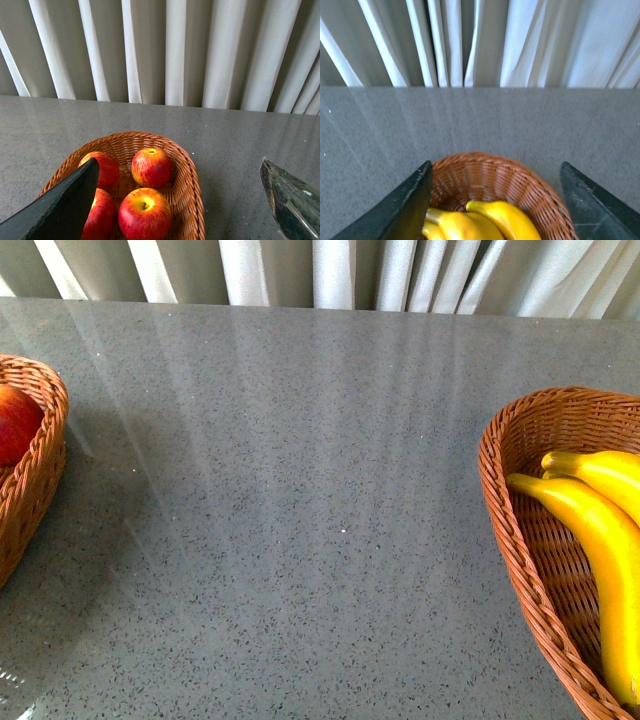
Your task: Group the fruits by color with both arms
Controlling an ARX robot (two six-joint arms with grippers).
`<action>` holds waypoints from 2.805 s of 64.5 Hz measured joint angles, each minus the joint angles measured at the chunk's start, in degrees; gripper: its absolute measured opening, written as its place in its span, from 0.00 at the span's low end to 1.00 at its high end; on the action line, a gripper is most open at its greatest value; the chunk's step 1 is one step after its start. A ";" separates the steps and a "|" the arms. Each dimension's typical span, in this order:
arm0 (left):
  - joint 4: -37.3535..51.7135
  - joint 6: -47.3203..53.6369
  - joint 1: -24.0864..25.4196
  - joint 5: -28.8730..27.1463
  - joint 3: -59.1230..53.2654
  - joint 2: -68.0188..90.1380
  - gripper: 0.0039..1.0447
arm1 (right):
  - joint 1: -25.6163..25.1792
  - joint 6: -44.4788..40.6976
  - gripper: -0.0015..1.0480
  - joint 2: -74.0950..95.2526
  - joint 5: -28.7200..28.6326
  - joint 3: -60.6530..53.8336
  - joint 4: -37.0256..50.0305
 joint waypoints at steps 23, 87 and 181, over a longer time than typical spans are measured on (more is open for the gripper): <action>0.02 0.00 0.00 0.00 0.00 0.00 0.91 | 0.24 -0.07 0.06 -11.30 0.55 -9.79 4.79; 0.02 0.00 0.00 0.02 0.00 0.00 0.91 | 0.26 -0.20 0.02 -42.21 0.57 -16.11 -18.05; 0.02 0.00 0.00 0.02 0.00 0.00 0.91 | 0.26 -0.24 0.91 -56.72 0.57 -16.11 -32.85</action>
